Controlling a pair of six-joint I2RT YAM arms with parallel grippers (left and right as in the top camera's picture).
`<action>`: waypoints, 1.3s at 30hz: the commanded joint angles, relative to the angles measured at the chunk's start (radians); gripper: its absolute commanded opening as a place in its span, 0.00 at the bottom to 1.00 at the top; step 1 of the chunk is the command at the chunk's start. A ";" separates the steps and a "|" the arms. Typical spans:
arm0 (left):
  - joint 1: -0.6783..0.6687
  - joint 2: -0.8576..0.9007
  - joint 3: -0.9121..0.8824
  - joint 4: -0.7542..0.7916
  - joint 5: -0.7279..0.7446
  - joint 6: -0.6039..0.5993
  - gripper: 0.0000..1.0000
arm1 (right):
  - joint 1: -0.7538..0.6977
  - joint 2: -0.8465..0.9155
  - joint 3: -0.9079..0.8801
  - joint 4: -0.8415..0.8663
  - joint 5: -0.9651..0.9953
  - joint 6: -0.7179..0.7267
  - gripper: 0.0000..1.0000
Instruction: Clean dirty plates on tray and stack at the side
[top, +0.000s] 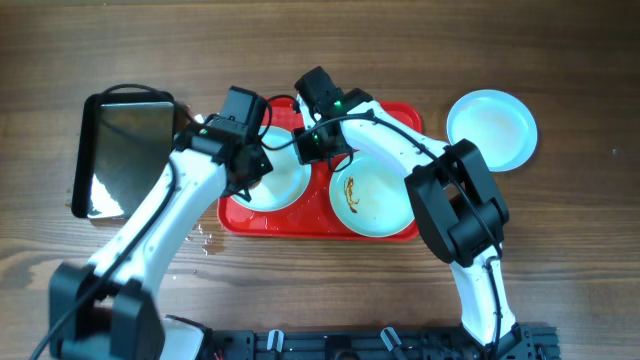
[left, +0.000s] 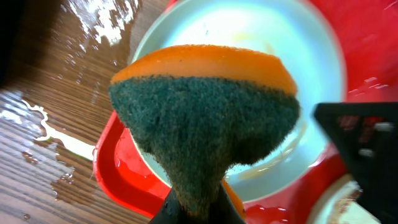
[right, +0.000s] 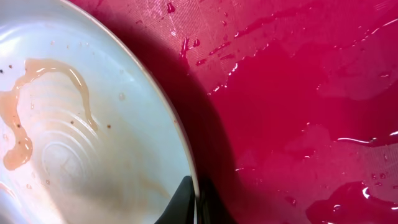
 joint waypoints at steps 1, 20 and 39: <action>-0.003 0.094 -0.006 0.002 0.038 0.031 0.04 | 0.004 0.007 -0.015 -0.022 0.205 -0.018 0.04; 0.029 0.056 -0.006 0.009 0.120 0.057 0.04 | 0.134 -0.460 -0.015 -0.069 1.234 -0.268 0.04; 0.029 0.056 -0.006 0.013 0.120 0.057 0.04 | 0.040 -0.420 -0.027 -0.184 0.492 -0.070 0.04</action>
